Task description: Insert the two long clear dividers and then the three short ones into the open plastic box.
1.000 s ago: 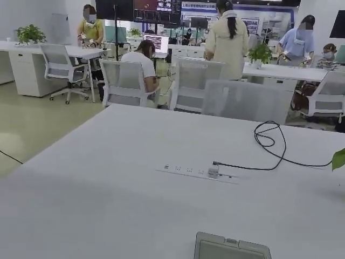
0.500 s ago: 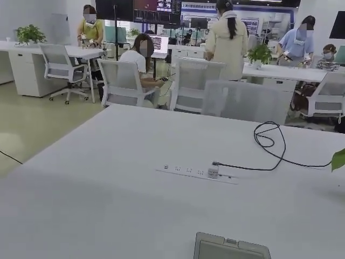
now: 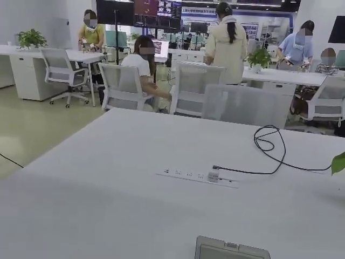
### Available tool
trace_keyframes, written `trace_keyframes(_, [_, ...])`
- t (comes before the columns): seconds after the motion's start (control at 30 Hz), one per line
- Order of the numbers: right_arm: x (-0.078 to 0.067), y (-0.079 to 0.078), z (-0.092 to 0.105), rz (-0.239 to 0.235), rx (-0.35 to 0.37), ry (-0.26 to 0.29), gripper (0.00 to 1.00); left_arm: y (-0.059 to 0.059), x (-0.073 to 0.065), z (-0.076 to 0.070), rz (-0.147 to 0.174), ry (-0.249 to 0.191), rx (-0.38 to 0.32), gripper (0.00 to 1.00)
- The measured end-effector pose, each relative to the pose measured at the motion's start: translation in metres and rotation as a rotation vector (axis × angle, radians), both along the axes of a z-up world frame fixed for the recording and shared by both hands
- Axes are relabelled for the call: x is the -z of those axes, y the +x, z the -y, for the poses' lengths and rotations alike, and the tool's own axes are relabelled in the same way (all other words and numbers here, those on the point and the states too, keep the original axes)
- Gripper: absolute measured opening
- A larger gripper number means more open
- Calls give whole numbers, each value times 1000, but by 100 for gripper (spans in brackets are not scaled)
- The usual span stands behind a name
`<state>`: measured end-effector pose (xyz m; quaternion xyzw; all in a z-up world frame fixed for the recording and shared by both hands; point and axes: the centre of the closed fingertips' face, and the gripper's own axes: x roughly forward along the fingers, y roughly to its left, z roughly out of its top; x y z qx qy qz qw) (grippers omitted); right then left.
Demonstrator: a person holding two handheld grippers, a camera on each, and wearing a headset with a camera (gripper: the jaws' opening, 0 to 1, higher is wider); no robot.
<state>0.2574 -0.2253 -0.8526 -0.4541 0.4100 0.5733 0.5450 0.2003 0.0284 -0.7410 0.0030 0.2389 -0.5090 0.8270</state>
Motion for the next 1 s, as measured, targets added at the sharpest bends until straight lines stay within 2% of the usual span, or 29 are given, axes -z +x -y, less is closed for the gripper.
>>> trace_keyframes(0.33, [-28, 4, -9, 46, 38, 62, 33, 3, -9, 0, 9, -15, -8, 95])
trace_keyframes(0.6, [-61, 2, -25, 98, 54, 124, 33, 9, -19, 3, 9, -34, -27, 92])
trace_keyframes(0.83, [-86, 0, -39, 139, 54, 164, 33, 17, -33, 7, -3, -86, -58, 90])
trace_keyframes(1.0, [-108, -2, -54, 179, 47, 200, 33, 25, -50, 16, -50, -170, -100, 87])
